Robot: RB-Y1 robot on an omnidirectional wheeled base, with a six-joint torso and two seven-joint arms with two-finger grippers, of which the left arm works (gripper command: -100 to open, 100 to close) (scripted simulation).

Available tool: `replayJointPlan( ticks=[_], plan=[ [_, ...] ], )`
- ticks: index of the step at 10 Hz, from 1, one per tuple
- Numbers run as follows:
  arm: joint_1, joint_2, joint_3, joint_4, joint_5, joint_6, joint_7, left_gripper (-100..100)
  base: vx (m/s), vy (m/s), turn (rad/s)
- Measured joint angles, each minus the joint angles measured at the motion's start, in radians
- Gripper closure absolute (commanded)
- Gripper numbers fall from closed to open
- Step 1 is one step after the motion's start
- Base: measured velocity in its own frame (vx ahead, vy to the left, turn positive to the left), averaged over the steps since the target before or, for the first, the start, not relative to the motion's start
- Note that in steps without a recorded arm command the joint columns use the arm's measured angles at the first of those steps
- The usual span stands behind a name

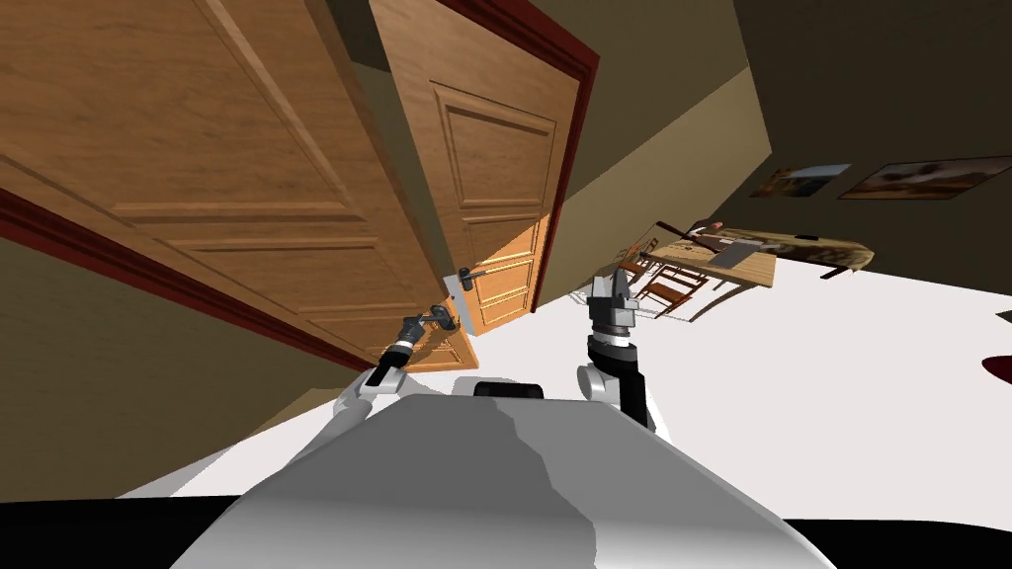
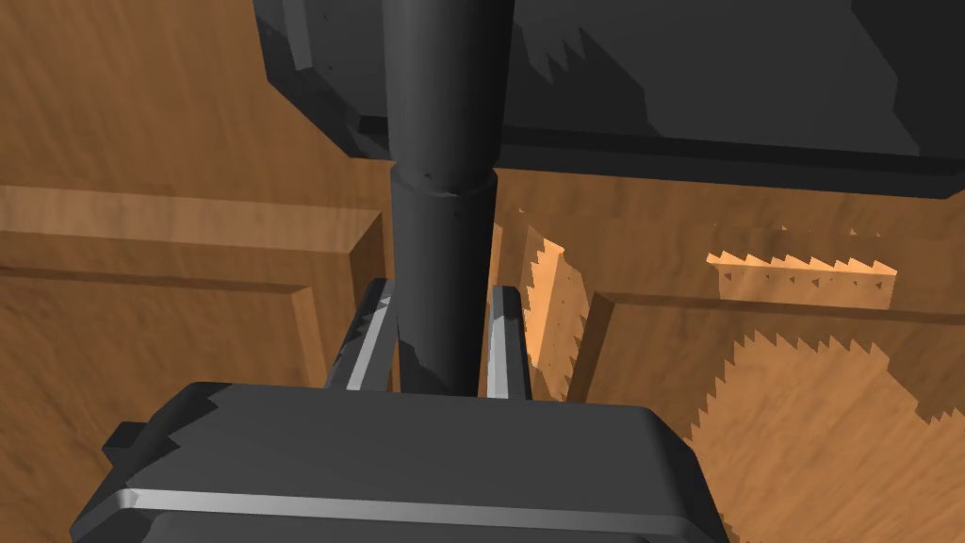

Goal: Pull the door open

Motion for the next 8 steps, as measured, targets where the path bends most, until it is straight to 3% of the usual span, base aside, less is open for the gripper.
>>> replayJointPlan(
  ticks=[1, 2, 5, 8],
  plan=[
    [0.004, 0.0, -0.003, 0.0, -0.001, 0.001, 0.002, 100, -0.16, 0.025, -0.127],
    [0.016, 0.014, -0.006, -0.001, 0.001, -0.009, 0.01, 100, -0.233, 0.066, -0.159],
    [0.051, 0.05, -0.026, -0.007, 0.001, -0.07, 0.04, 100, -0.237, 0.076, -0.153],
    [0.098, 0.086, -0.052, -0.038, 0.001, -0.103, 0.072, 100, -0.211, 0.069, -0.092]
  ],
)
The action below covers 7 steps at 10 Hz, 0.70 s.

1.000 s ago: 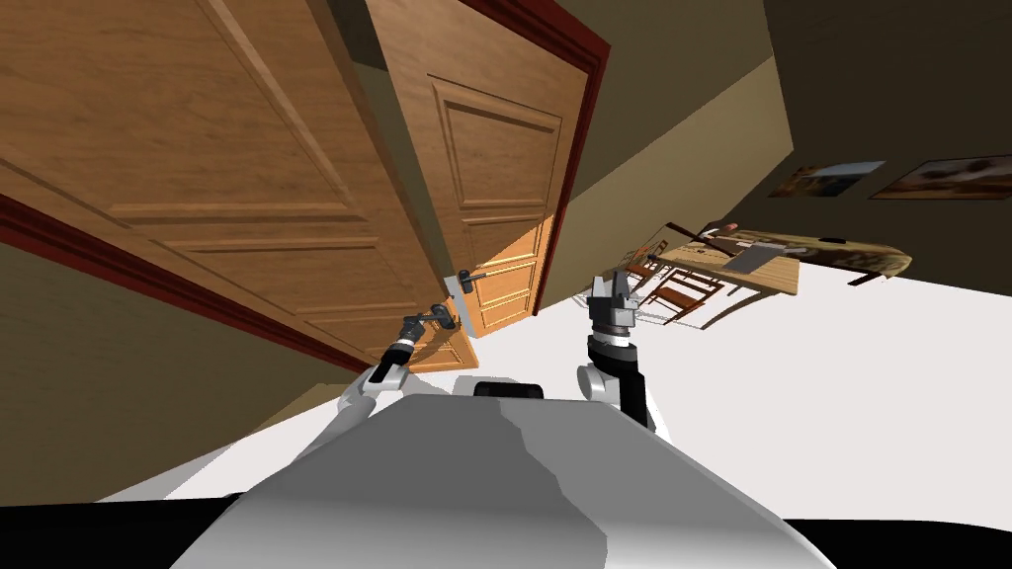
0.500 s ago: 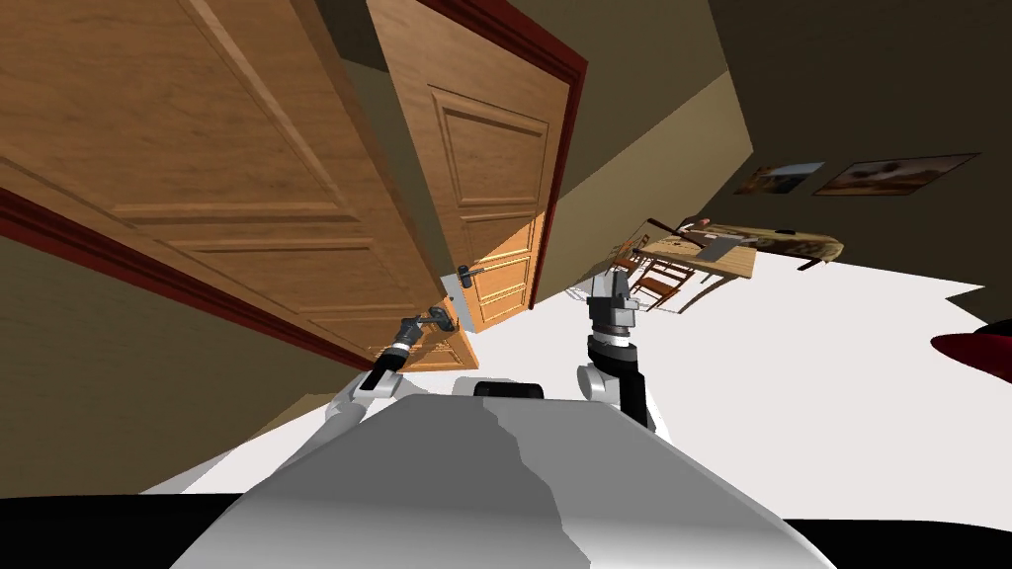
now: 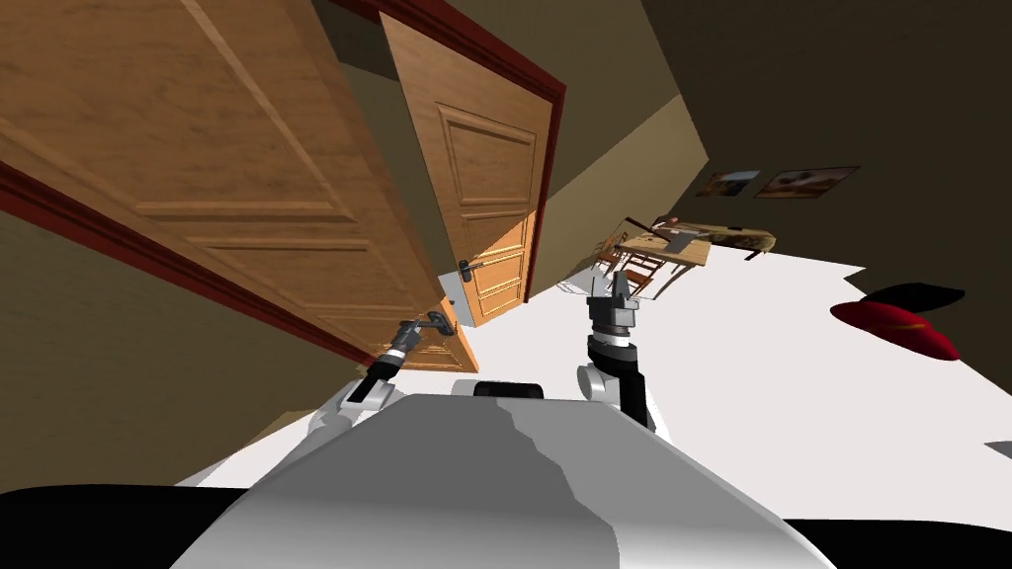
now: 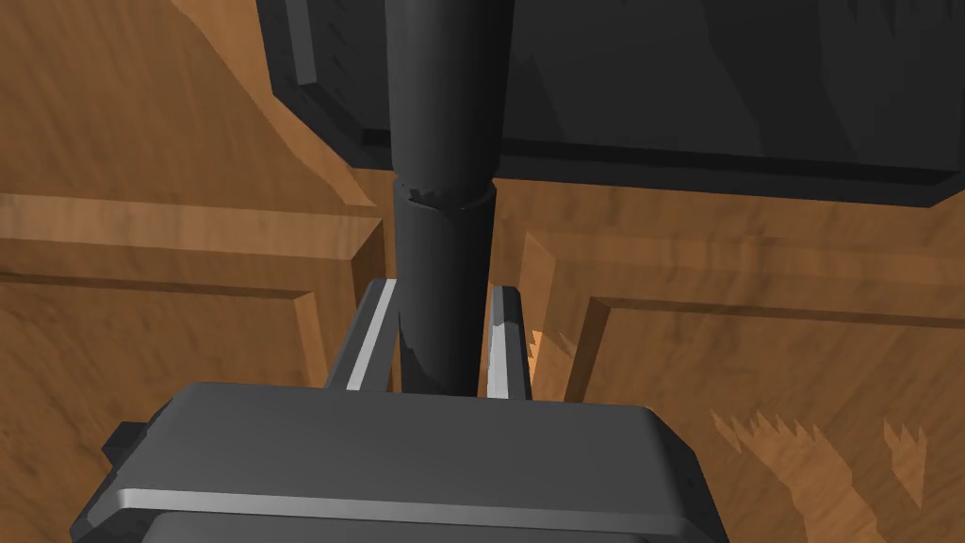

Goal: Pull the door open

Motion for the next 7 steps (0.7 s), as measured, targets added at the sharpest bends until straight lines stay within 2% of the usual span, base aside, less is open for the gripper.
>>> replayJointPlan(
  ticks=[2, 5, 7],
  plan=[
    [0.015, 0.006, -0.005, 0.004, -0.001, -0.007, 0.005, 100, -0.191, 0.089, -0.177],
    [0.028, 0.035, -0.013, 0.019, 0.0, -0.06, 0.027, 100, -0.21, 0.07, -0.172],
    [0.053, 0.051, -0.02, 0.015, 0.001, -0.091, 0.04, 100, -0.199, 0.089, -0.159]
  ],
)
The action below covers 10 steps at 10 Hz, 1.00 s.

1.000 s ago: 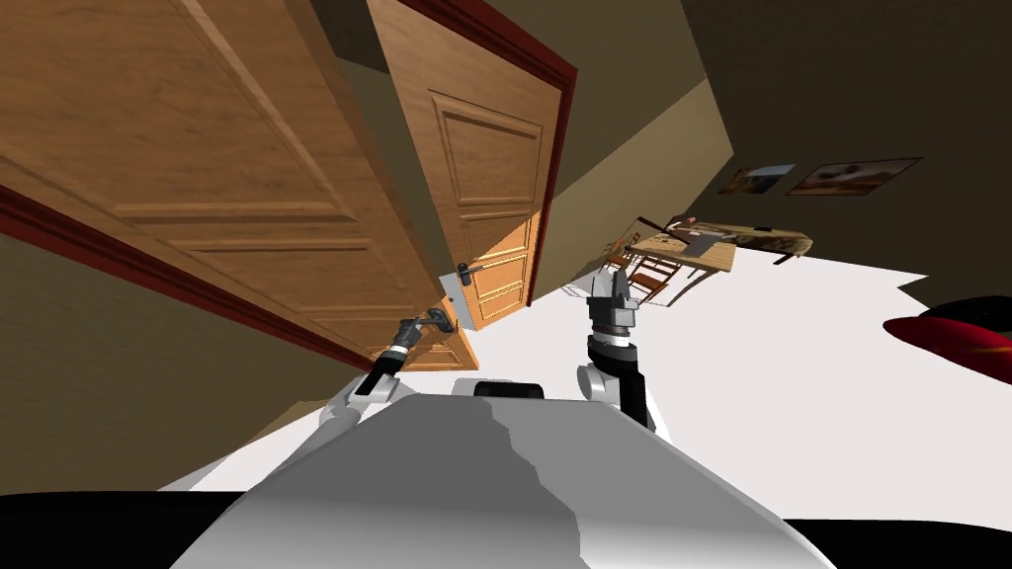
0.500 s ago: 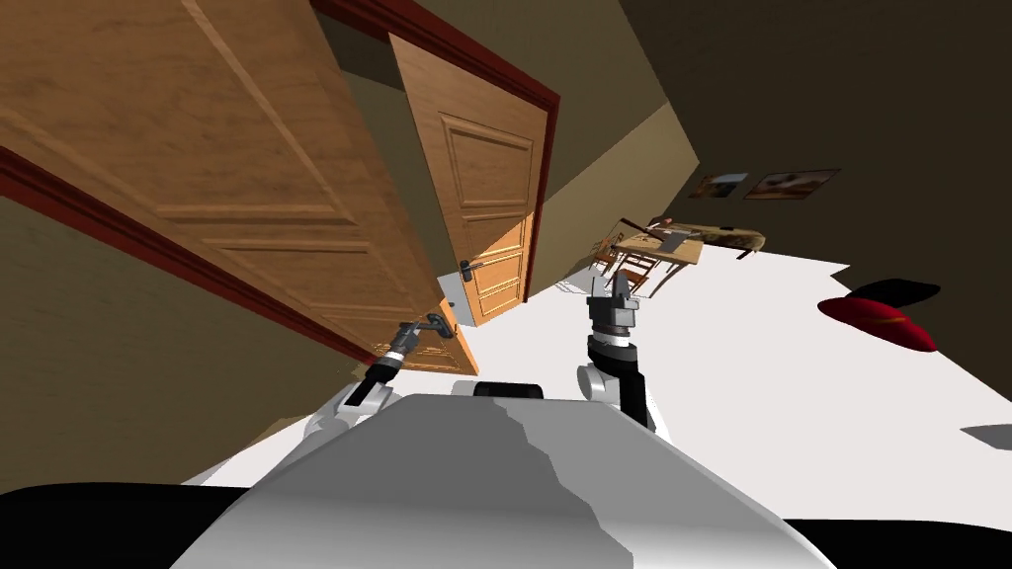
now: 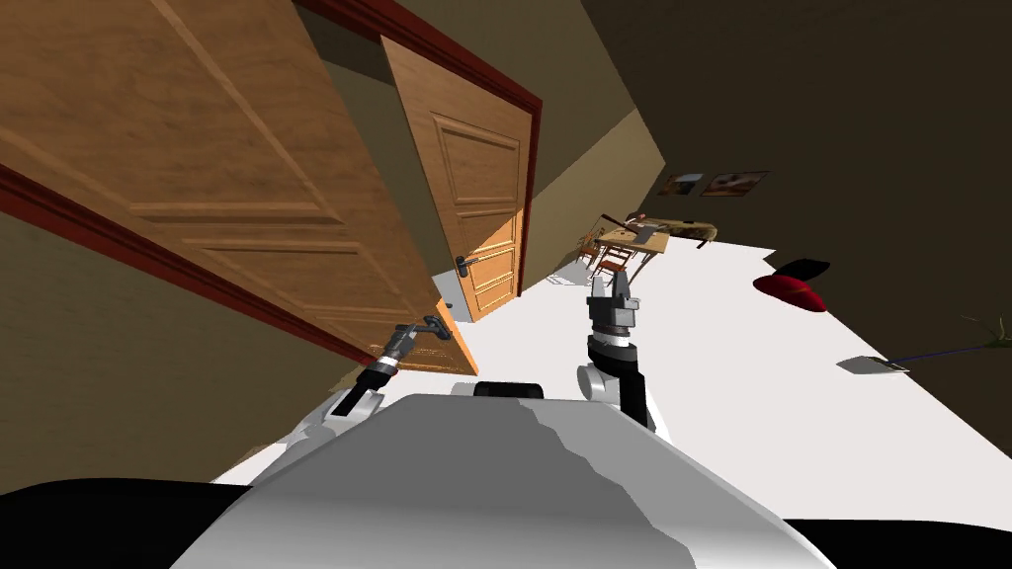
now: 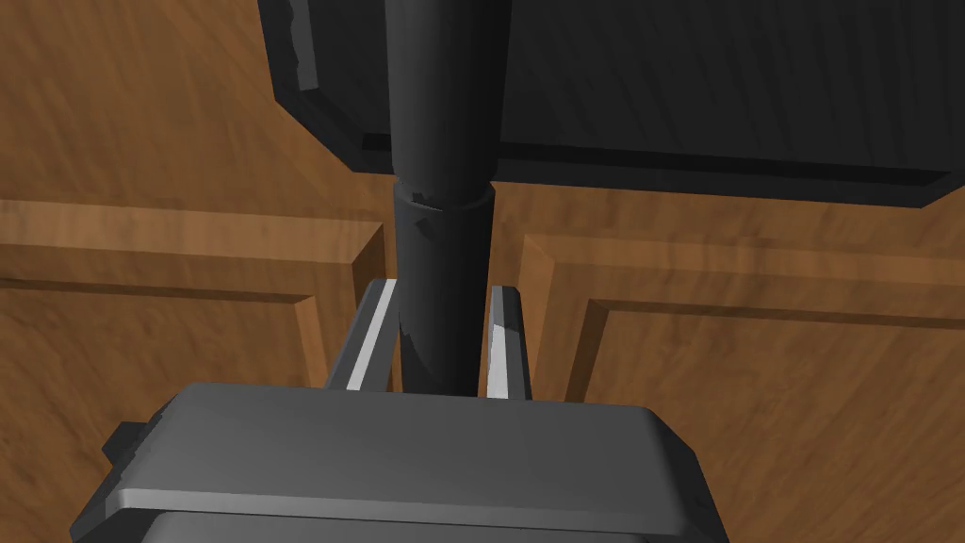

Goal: Pull the door open

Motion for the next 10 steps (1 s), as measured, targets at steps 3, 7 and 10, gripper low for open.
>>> replayJointPlan(
  ticks=[3, 7, 10],
  plan=[
    [0.011, 0.021, -0.016, 0.02, -0.002, -0.046, 0.018, 100, -0.161, 0.058, -0.089],
    [0.021, 0.037, -0.019, 0.03, -0.004, -0.072, 0.031, 100, -0.187, 0.078, -0.146],
    [0.027, 0.057, -0.029, 0.047, -0.007, -0.113, 0.049, 100, -0.2, 0.071, -0.136]
  ],
)
